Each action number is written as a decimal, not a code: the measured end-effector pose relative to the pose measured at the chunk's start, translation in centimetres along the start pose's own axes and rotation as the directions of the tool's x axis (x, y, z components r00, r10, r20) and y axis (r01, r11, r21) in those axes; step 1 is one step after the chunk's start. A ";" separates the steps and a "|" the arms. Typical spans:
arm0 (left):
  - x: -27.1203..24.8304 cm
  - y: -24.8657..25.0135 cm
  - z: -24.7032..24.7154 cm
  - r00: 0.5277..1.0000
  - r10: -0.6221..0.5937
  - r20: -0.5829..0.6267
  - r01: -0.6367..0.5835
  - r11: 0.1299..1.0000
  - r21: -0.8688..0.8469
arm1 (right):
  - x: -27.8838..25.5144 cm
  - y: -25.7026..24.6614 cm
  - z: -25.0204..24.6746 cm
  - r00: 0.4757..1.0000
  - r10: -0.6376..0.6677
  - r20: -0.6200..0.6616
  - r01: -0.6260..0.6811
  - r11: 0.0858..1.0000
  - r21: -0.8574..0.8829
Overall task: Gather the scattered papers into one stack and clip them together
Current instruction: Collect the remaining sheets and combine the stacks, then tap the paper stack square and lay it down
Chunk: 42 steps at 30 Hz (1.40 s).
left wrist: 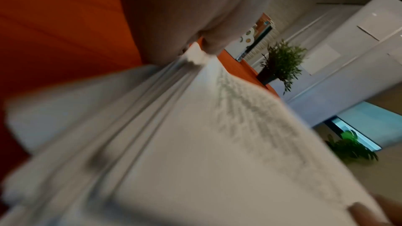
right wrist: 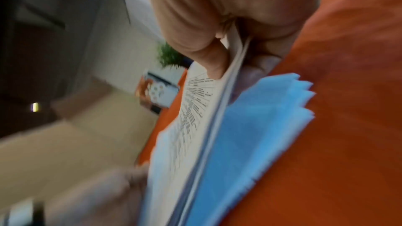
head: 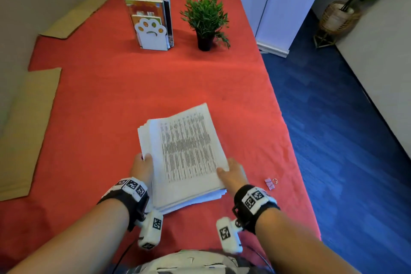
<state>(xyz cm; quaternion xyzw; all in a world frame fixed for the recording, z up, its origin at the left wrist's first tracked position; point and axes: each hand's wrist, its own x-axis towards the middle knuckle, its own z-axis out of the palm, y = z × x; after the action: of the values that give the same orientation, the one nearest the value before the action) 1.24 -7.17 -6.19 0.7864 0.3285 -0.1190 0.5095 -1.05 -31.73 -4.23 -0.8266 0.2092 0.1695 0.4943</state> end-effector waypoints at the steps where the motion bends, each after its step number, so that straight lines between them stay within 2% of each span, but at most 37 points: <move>1: -0.5 0.2 0.1 1.000 0.013 -0.006 -0.013 0.999 0.035 | -0.3 0.4 0.4 0.999 0.014 0.037 -0.009 0.992 -0.122; 2: -0.7 0.3 0.1 1.000 0.024 -0.012 -0.023 0.998 0.063 | -0.4 0.6 0.8 0.999 0.022 0.050 -0.006 0.954 -0.301; 4: -1.0 0.3 0.0 0.999 0.051 -0.016 -0.049 0.996 0.074 | -0.5 0.4 1.2 1.000 0.007 0.003 -0.004 0.791 -0.611; 5: -1.4 0.4 -0.2 0.998 0.062 -0.011 -0.061 0.996 0.067 | -0.6 -0.1 1.2 1.000 -0.004 -0.026 -0.014 0.749 -0.663; 6: -1.5 0.4 -0.4 0.997 0.080 -0.010 -0.079 0.995 0.055 | -0.4 -0.5 1.2 0.999 -0.002 -0.035 -0.022 0.752 -0.659; 9: -2.3 1.0 -1.3 0.983 0.182 -0.001 -0.182 0.983 0.001 | 0.8 -1.7 0.0 0.999 0.042 0.023 -0.025 0.866 -0.499; 10: -2.6 1.3 -1.6 0.975 0.221 0.000 -0.221 0.975 -0.029 | 1.1 -2.3 -0.6 0.998 0.047 0.052 -0.024 0.926 -0.377; 11: -3.0 1.8 -1.9 0.967 0.255 -0.001 -0.255 0.965 -0.067 | 1.2 -3.0 -1.3 0.995 0.047 0.088 -0.031 0.985 -0.172; 12: -3.3 2.4 -2.2 0.958 0.288 -0.002 -0.286 0.951 -0.116 | 1.3 -3.7 -1.8 0.992 0.030 0.123 -0.043 0.994 0.103; 13: -3.8 3.2 -2.6 0.949 0.314 0.003 -0.308 0.934 -0.179 | 1.2 -4.6 -2.1 0.990 -0.002 0.138 -0.044 0.942 0.332; 14: -4.1 3.9 -2.8 0.938 0.347 0.012 -0.333 0.909 -0.249 | 1.2 -5.5 -2.3 0.992 -0.045 0.115 -0.015 0.880 0.475; 15: -4.5 4.5 -3.0 0.919 0.395 0.016 -0.373 0.881 -0.292 | 1.1 -6.5 -2.5 0.992 -0.105 0.073 0.051 0.848 0.528; 17: -5.2 5.6 -3.3 0.868 0.497 -0.012 -0.478 0.827 -0.295 | 0.5 -8.3 -2.5 0.975 -0.216 -0.048 0.208 0.822 0.530; 19: -5.5 6.1 -3.3 0.818 0.570 -0.082 -0.567 0.771 -0.291 | -0.4 -9.7 -2.3 0.934 -0.321 -0.157 0.355 0.785 0.508; 21: -5.5 6.1 -3.3 0.777 0.606 -0.172 -0.629 0.738 -0.244 | -1.2 -10.3 -2.2 0.905 -0.371 -0.206 0.423 0.742 0.521; 23: -5.7 5.8 -3.2 0.769 0.605 -0.206 -0.638 0.745 -0.195 | -2.3 -10.2 -2.1 0.890 -0.388 -0.239 0.456 0.739 0.496; 30: -6.6 4.2 -1.8 0.793 0.602 -0.090 -0.607 0.768 -0.204 | -3.4 -7.2 -0.6 0.905 -0.350 -0.241 0.418 0.839 0.349; 32: -6.8 4.1 -1.6 0.778 0.619 -0.109 -0.628 0.757 -0.181 | -3.7 -7.1 -0.2 0.903 -0.350 -0.251 0.419 0.849 0.323; 37: -6.7 3.7 -1.2 0.723 0.671 -0.166 -0.690 0.716 -0.108 | -4.0 -7.7 -0.2 0.910 -0.349 -0.224 0.414 0.793 0.448; 39: -6.5 3.8 -1.1 0.735 0.663 -0.144 -0.678 0.727 -0.113 | -4.0 -7.6 -0.1 0.919 -0.339 -0.203 0.395 0.782 0.482; 42: -6.9 5.1 -1.4 0.776 0.615 -0.140 -0.627 0.728 -0.278 | -4.1 -7.2 0.0 0.936 -0.303 -0.180 0.352 0.776 0.523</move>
<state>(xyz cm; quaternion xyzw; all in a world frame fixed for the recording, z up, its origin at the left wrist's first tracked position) -0.96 -10.03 1.70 0.7631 0.0707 0.1258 0.6300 -0.82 -27.91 3.13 -0.6807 0.1226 -0.0217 0.7219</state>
